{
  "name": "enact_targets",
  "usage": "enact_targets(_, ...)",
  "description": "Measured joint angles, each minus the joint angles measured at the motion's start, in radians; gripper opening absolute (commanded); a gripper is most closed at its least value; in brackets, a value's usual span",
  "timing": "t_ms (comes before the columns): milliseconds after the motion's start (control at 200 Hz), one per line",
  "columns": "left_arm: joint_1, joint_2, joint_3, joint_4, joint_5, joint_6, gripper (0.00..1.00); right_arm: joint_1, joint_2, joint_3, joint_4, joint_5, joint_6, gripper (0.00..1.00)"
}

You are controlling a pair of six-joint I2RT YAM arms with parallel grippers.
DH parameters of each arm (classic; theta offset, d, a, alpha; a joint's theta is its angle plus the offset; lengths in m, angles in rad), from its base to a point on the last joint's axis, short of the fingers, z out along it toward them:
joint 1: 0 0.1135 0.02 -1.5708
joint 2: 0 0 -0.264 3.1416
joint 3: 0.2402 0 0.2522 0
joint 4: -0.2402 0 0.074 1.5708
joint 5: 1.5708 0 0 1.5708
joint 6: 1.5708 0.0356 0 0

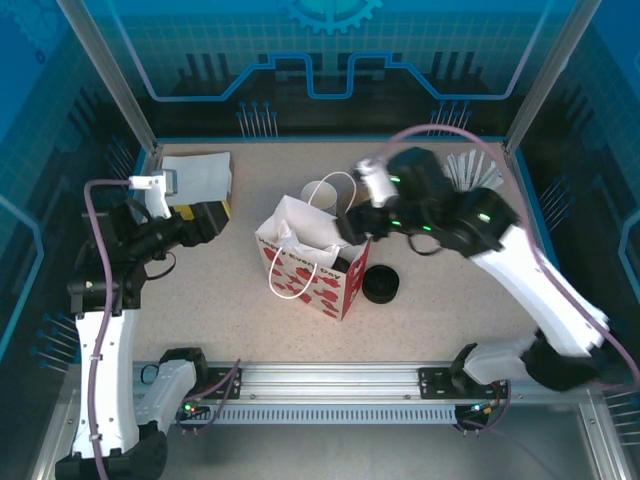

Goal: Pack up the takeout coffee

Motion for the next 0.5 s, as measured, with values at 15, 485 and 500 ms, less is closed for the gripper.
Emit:
enact_targets(15, 0.0, -0.003, -0.01, 0.003, -0.01, 0.0, 0.98, -0.014, -0.029, -0.022, -0.002, 0.012, 0.002, 0.89)
enact_targets(485, 0.003, -0.066, -0.43, 0.187, -0.397, -0.05, 0.99, -0.427, -0.55, -0.821, 0.176, 0.227, 0.015, 1.0)
enact_targets(500, 0.003, -0.063, -0.439, 0.197, -0.403, -0.05, 0.99, -0.438, -0.548, -0.837, 0.189, 0.227, 0.014, 1.0)
